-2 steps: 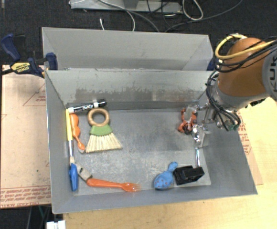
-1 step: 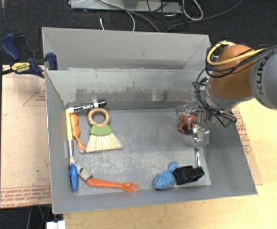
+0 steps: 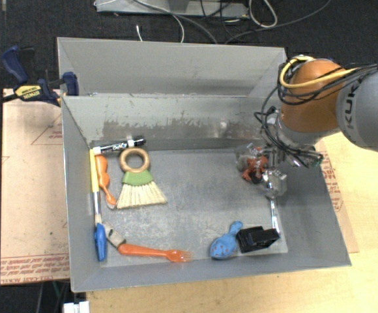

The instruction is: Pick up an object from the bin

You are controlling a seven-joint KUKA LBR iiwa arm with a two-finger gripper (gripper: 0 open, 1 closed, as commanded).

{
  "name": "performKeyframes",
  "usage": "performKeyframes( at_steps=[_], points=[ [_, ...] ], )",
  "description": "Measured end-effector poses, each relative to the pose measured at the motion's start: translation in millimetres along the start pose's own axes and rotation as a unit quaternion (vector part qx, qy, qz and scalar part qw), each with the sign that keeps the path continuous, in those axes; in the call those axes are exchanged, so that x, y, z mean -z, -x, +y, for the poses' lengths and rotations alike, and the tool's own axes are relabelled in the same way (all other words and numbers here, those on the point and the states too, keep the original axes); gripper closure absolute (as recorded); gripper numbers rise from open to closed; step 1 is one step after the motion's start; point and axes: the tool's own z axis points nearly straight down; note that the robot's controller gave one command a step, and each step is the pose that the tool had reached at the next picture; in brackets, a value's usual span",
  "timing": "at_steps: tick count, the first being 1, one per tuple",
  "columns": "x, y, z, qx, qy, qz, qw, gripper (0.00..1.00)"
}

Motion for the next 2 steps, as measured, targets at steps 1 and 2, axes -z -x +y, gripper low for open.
performKeyframes(
  at_steps=[1, 2],
  points=[
    [0.6, -10.6, -20.1, -0.017, 0.003, -0.0034, 0.9998, 0.00],
    [2.5, 3.6, -29.3, 0.111, 0.005, -0.0088, 0.9938, 1.00]
  ],
)
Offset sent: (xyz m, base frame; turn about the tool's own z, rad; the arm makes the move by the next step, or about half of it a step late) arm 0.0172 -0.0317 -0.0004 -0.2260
